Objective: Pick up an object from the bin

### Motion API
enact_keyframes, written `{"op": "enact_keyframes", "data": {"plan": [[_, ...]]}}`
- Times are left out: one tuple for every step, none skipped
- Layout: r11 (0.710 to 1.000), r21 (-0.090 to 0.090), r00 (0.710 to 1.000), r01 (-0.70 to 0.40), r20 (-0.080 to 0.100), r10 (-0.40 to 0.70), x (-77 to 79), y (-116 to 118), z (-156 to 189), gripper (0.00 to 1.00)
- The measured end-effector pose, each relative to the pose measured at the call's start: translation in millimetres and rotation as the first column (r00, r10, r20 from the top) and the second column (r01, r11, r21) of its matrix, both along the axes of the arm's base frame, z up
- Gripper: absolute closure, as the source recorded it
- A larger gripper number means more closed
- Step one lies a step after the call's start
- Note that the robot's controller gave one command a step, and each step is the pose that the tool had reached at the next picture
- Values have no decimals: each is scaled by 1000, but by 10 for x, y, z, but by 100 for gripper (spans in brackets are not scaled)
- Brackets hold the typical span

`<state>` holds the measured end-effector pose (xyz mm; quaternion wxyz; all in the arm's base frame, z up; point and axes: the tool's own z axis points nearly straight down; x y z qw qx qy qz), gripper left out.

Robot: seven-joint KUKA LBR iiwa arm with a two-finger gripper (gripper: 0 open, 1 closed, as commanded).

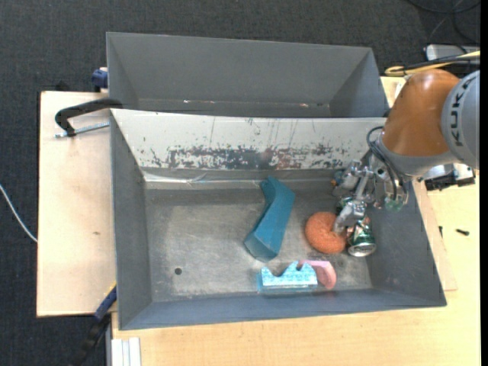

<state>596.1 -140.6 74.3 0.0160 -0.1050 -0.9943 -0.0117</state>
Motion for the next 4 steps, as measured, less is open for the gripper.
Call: {"op": "enact_keyframes", "data": {"plan": [[996,-1,996,87,-7,-87,9,-26,-5,0],[990,-8,989,142,41,-142,-235,-26,52,100],[990,-8,989,142,41,-142,-234,-26,52,100],[990,-10,989,142,39,-141,-231,-17,73,100]]}}
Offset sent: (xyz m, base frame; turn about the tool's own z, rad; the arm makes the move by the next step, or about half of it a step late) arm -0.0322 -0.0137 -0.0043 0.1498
